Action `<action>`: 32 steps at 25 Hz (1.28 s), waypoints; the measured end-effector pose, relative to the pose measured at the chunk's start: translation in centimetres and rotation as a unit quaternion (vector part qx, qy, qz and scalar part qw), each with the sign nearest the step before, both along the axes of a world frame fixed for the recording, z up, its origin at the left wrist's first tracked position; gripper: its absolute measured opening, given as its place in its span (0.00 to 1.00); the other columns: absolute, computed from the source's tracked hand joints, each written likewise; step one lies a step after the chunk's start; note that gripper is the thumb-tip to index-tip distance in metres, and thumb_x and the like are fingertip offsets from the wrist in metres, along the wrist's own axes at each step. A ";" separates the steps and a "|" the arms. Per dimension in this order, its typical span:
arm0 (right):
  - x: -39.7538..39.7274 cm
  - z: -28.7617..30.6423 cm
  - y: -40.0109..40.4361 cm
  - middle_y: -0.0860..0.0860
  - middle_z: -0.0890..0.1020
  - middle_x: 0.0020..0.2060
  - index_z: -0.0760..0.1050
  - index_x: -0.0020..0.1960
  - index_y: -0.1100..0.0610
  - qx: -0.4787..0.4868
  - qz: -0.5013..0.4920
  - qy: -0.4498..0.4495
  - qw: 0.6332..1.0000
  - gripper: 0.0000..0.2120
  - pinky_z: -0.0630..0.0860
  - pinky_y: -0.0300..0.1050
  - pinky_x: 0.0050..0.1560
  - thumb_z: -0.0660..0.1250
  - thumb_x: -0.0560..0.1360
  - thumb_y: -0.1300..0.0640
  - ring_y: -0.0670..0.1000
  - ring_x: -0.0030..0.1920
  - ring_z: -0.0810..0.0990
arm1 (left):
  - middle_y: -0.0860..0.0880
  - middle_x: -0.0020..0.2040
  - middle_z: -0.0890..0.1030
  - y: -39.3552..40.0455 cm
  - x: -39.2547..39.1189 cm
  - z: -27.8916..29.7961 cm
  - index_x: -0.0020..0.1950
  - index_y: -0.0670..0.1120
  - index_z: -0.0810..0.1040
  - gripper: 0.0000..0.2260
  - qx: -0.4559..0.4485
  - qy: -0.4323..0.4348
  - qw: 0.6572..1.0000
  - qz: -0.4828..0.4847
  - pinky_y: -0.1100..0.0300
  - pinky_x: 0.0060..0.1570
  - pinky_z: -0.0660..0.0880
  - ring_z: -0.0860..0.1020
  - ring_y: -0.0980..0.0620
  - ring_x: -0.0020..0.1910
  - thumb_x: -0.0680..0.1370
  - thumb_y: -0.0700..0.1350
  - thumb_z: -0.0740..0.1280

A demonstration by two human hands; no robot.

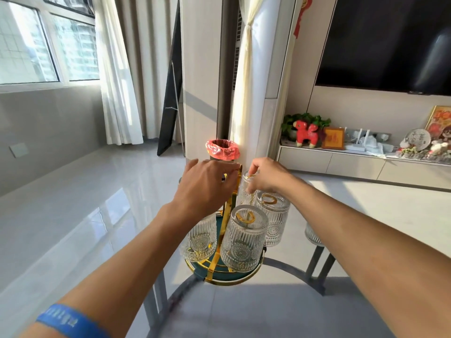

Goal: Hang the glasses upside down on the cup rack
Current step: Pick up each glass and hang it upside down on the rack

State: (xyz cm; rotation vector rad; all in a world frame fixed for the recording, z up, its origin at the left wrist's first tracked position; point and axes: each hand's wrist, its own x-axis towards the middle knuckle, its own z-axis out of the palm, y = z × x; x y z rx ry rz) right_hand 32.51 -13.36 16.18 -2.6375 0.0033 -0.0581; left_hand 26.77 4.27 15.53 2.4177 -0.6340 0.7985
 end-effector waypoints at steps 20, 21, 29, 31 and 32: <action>-16.3 -17.9 -18.6 0.47 0.72 0.64 0.64 0.68 0.45 0.378 -0.140 -0.027 0.915 0.40 0.75 0.47 0.55 0.79 0.60 0.48 0.49 0.59 0.75 | 0.51 0.81 0.48 -14.0 -9.6 -18.1 0.79 0.57 0.48 0.30 0.262 0.232 0.936 -0.047 0.52 0.77 0.40 0.44 0.52 0.79 0.78 0.65 0.45; -15.0 -18.0 -18.5 0.49 0.71 0.66 0.62 0.70 0.47 0.384 -0.145 -0.037 0.911 0.44 0.74 0.49 0.58 0.80 0.60 0.48 0.51 0.61 0.74 | 0.52 0.81 0.47 -14.1 -9.4 -18.3 0.79 0.58 0.47 0.31 0.267 0.228 0.935 -0.048 0.52 0.77 0.39 0.44 0.52 0.79 0.77 0.66 0.43; -7.2 -17.8 -16.4 0.52 0.78 0.64 0.64 0.69 0.47 0.268 -0.243 -0.142 0.922 0.42 0.72 0.48 0.57 0.75 0.58 0.40 0.58 0.61 0.76 | 0.56 0.80 0.46 -14.0 -9.4 -18.4 0.78 0.61 0.48 0.30 0.225 0.206 0.951 -0.048 0.57 0.75 0.35 0.41 0.57 0.78 0.77 0.67 0.44; -7.2 -17.6 -16.3 0.52 0.80 0.59 0.69 0.65 0.50 0.251 -0.238 -0.145 0.927 0.39 0.76 0.51 0.55 0.75 0.58 0.40 0.58 0.57 0.78 | 0.56 0.80 0.47 -14.0 -9.4 -18.5 0.78 0.61 0.49 0.30 0.221 0.211 0.951 -0.046 0.58 0.74 0.34 0.41 0.57 0.78 0.77 0.67 0.44; -7.6 -17.6 -16.3 0.52 0.80 0.58 0.70 0.63 0.50 0.245 -0.231 -0.138 0.931 0.37 0.76 0.51 0.53 0.75 0.57 0.41 0.57 0.55 0.78 | 0.56 0.80 0.47 -14.0 -9.4 -18.7 0.78 0.61 0.50 0.30 0.219 0.212 0.951 -0.047 0.59 0.73 0.33 0.42 0.57 0.78 0.77 0.67 0.44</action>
